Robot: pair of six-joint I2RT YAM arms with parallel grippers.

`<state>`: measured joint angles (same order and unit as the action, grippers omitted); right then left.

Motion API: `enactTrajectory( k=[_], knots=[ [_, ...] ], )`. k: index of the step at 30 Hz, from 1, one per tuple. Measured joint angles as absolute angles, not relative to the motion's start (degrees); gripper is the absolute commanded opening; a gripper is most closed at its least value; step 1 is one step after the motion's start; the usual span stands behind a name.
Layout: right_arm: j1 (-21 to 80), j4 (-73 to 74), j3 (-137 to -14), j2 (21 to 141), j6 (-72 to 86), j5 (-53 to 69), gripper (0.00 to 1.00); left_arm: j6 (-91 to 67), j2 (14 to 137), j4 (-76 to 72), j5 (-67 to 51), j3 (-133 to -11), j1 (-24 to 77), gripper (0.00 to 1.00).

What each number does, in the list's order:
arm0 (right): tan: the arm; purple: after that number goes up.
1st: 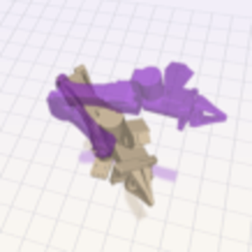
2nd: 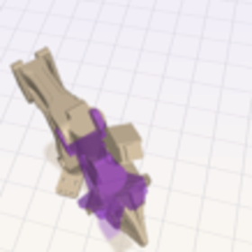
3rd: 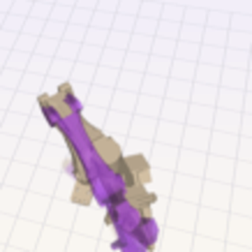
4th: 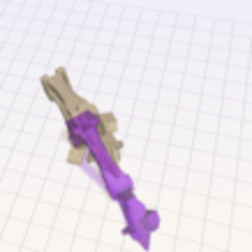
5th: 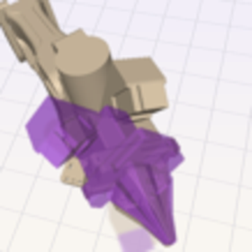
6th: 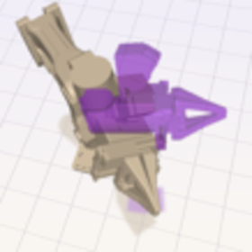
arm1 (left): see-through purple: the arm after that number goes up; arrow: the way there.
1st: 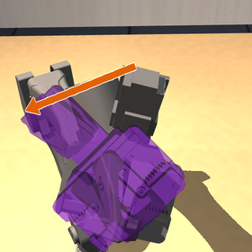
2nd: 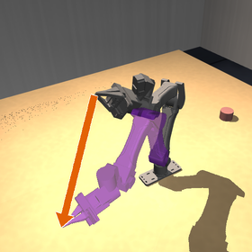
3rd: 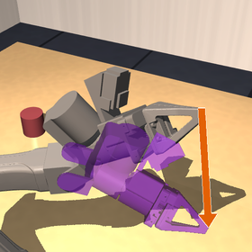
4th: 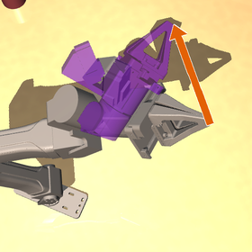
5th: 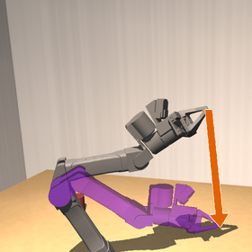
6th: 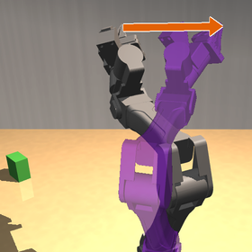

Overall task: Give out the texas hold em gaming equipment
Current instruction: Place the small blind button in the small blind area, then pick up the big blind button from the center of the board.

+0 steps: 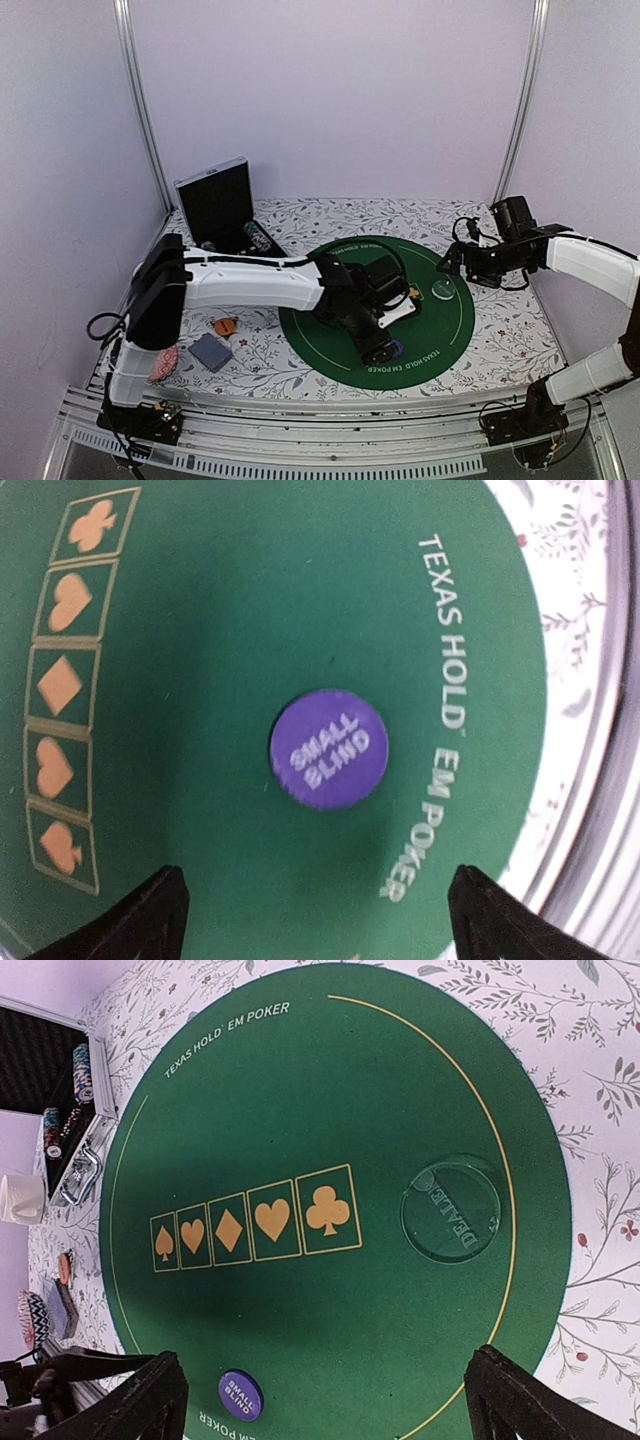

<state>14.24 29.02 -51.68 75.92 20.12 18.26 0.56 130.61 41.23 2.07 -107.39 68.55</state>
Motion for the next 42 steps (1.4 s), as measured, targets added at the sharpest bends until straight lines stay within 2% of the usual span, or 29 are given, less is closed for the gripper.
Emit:
enactTrajectory(
  k=[4,8,12,16,21,28,42],
  knots=[
    [14.2,29.4,-51.7,75.0,20.1,17.9,0.99,-2.5,116.0,39.2,1.3,-92.6,65.5,0.95],
    [14.2,29.4,-51.7,74.6,20.1,17.7,0.99,-7.0,102.6,37.6,1.2,-78.3,56.6,0.98],
    [14.2,29.3,-51.7,74.7,20.1,17.7,0.99,-11.7,96.2,36.9,3.3,-66.3,45.5,0.98],
    [14.2,29.3,-51.7,74.9,20.1,17.7,0.99,-15.2,93.5,37.3,6.1,-58.3,38.8,0.98],
    [14.2,29.3,-51.7,74.9,19.9,17.7,0.99,-18.9,88.3,36.4,8.2,-52.8,35.5,0.98],
    [14.2,29.3,-51.7,74.9,19.6,17.7,0.99,-21.3,84.4,33.6,8.2,-47.8,31.9,0.82],
    [14.2,29.2,-51.7,75.4,19.4,17.8,0.99,-20.8,87.0,30.4,4.2,-46.5,31.7,0.75]
  ],
)
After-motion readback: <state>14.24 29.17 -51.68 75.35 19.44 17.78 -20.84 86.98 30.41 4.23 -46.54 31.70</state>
